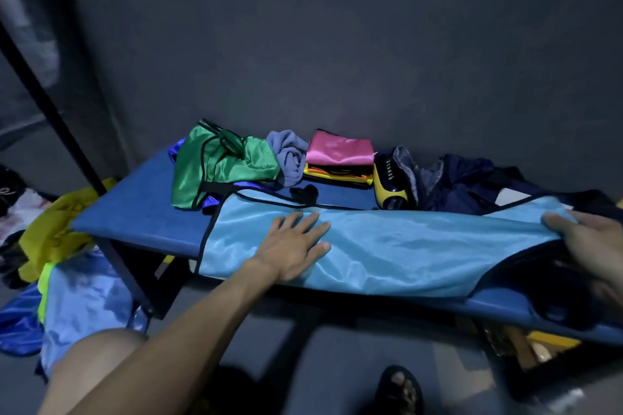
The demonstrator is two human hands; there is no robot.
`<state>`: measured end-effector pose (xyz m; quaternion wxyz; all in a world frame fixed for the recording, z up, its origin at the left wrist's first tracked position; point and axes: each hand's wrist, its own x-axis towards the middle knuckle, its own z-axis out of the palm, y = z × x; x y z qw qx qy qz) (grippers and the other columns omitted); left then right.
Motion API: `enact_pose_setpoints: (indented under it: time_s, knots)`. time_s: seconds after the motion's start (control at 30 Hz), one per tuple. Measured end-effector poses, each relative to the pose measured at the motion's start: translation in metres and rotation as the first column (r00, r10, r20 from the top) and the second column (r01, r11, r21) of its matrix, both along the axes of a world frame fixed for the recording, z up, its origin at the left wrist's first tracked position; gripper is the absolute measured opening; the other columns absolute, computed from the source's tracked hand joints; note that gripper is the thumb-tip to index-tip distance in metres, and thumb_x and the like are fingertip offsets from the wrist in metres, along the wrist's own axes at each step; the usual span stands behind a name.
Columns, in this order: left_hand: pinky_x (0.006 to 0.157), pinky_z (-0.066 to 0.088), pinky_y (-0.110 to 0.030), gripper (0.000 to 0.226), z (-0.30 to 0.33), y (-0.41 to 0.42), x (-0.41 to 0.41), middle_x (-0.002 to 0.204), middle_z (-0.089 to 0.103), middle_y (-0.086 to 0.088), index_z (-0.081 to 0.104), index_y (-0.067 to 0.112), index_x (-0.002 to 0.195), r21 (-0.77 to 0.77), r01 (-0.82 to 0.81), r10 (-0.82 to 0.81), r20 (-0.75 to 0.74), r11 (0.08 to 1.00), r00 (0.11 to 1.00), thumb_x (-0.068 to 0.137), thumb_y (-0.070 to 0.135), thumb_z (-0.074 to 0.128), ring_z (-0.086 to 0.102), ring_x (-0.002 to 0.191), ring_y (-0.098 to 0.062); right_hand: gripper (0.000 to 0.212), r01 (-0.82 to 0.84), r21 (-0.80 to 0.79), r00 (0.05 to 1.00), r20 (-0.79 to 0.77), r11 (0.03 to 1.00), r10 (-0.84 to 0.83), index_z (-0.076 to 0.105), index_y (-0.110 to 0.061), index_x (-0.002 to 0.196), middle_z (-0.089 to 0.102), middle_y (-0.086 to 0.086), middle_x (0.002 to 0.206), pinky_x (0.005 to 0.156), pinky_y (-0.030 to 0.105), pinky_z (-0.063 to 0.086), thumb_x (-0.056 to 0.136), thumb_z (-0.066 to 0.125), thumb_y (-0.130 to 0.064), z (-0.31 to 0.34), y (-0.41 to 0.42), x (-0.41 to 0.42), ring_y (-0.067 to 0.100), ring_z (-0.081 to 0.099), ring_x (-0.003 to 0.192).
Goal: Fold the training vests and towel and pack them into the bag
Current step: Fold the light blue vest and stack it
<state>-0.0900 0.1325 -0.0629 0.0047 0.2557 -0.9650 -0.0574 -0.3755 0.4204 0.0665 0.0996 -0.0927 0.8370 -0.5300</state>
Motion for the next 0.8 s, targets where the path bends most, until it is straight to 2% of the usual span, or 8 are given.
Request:
enact_pose_setpoints:
  time_s: [0.07, 0.17, 0.23, 0.37, 0.5, 0.6, 0.7, 0.8]
  knots:
    - [0.115, 0.021, -0.044, 0.055, 0.001, -0.003, -0.004, 0.167, 0.022, 0.007, 0.037, 0.036, 0.152, 0.022, 0.049, -0.047, -0.073, 0.999, 0.996, 0.105, 0.061, 0.021, 0.022, 0.148, -0.024, 0.014, 0.026, -0.002, 1.0, 0.009, 1.0, -0.026, 0.074, -0.016, 0.095, 0.075, 0.018, 0.098, 0.093, 0.06, 0.056, 0.092, 0.069, -0.027, -0.007, 0.013, -0.019, 0.038, 0.073, 0.085]
    - [0.112, 0.03, -0.044, 0.048, 0.0, -0.022, -0.002, 0.159, 0.04, 0.007, 0.054, 0.033, 0.14, 0.049, 0.078, -0.07, -0.147, 0.996, 0.987, 0.105, 0.056, 0.03, 0.035, 0.14, -0.022, 0.017, 0.044, 0.013, 0.999, -0.004, 0.999, -0.044, 0.074, -0.014, 0.095, 0.075, 0.016, 0.095, 0.091, 0.06, 0.057, 0.088, 0.07, -0.029, -0.004, 0.018, -0.009, 0.038, 0.074, 0.084]
    - [0.103, 0.043, -0.045, 0.037, -0.002, -0.039, 0.0, 0.138, 0.058, 0.005, 0.066, 0.028, 0.123, 0.025, 0.104, -0.095, -0.245, 0.994, 0.965, 0.1, 0.046, 0.044, 0.049, 0.122, -0.023, 0.011, 0.018, 0.041, 1.0, -0.006, 0.999, -0.018, 0.073, -0.015, 0.087, 0.074, 0.015, 0.089, 0.09, 0.055, 0.057, 0.092, 0.07, -0.024, 0.005, 0.013, 0.01, 0.036, 0.072, 0.083]
    - [0.083, 0.051, -0.043, 0.019, 0.005, -0.065, 0.012, 0.117, 0.066, 0.004, 0.072, 0.025, 0.104, -0.083, 0.044, -0.071, -0.368, 0.996, 0.927, 0.091, 0.027, 0.058, 0.052, 0.098, -0.025, 0.019, -0.103, 0.076, 0.991, -0.078, 0.992, 0.109, 0.074, -0.006, 0.086, 0.07, 0.02, 0.071, 0.067, 0.04, 0.051, 0.092, 0.07, -0.023, 0.021, 0.0, 0.035, 0.03, 0.064, 0.065]
    - [0.085, 0.048, -0.041, 0.02, 0.014, -0.087, 0.031, 0.122, 0.069, 0.002, 0.076, 0.025, 0.111, -0.077, -0.023, -0.006, -0.354, 0.997, 0.935, 0.098, 0.021, 0.062, 0.053, 0.104, -0.027, 0.023, -0.188, 0.114, 0.971, -0.129, 0.976, 0.202, 0.073, -0.005, 0.08, 0.061, 0.009, 0.062, 0.058, 0.031, 0.041, 0.091, 0.069, -0.024, 0.032, -0.015, 0.051, 0.023, 0.055, 0.056]
    - [0.084, 0.044, -0.04, 0.025, 0.012, -0.096, 0.037, 0.123, 0.069, 0.002, 0.076, 0.025, 0.113, -0.064, -0.104, 0.079, -0.309, 0.992, 0.948, 0.097, 0.012, 0.064, 0.054, 0.108, -0.028, 0.027, -0.247, 0.147, 0.957, -0.121, 0.958, 0.265, 0.068, 0.0, 0.08, 0.052, 0.01, 0.061, 0.043, 0.021, 0.042, 0.093, 0.069, -0.024, 0.036, -0.028, 0.062, 0.022, 0.051, 0.054]
    - [0.08, 0.046, -0.04, 0.019, 0.013, -0.101, 0.039, 0.117, 0.07, -0.001, 0.076, 0.027, 0.107, -0.087, -0.196, 0.158, -0.329, 0.977, 0.931, 0.095, 0.017, 0.065, 0.056, 0.103, -0.031, 0.02, -0.334, 0.165, 0.933, -0.082, 0.928, 0.35, 0.064, -0.003, 0.081, 0.047, 0.008, 0.064, 0.041, 0.029, 0.053, 0.095, 0.066, -0.017, 0.037, -0.051, 0.082, 0.023, 0.053, 0.057]
    - [0.084, 0.046, -0.043, 0.029, 0.017, -0.109, 0.039, 0.122, 0.067, -0.005, 0.065, 0.027, 0.125, -0.052, -0.27, 0.248, -0.26, 0.962, 0.933, 0.097, 0.029, 0.063, 0.058, 0.109, -0.033, 0.019, -0.455, 0.222, 0.879, -0.044, 0.862, 0.475, 0.057, -0.006, 0.083, 0.052, 0.002, 0.051, 0.052, 0.043, 0.06, 0.097, 0.063, -0.017, 0.029, -0.082, 0.101, 0.024, 0.059, 0.047]
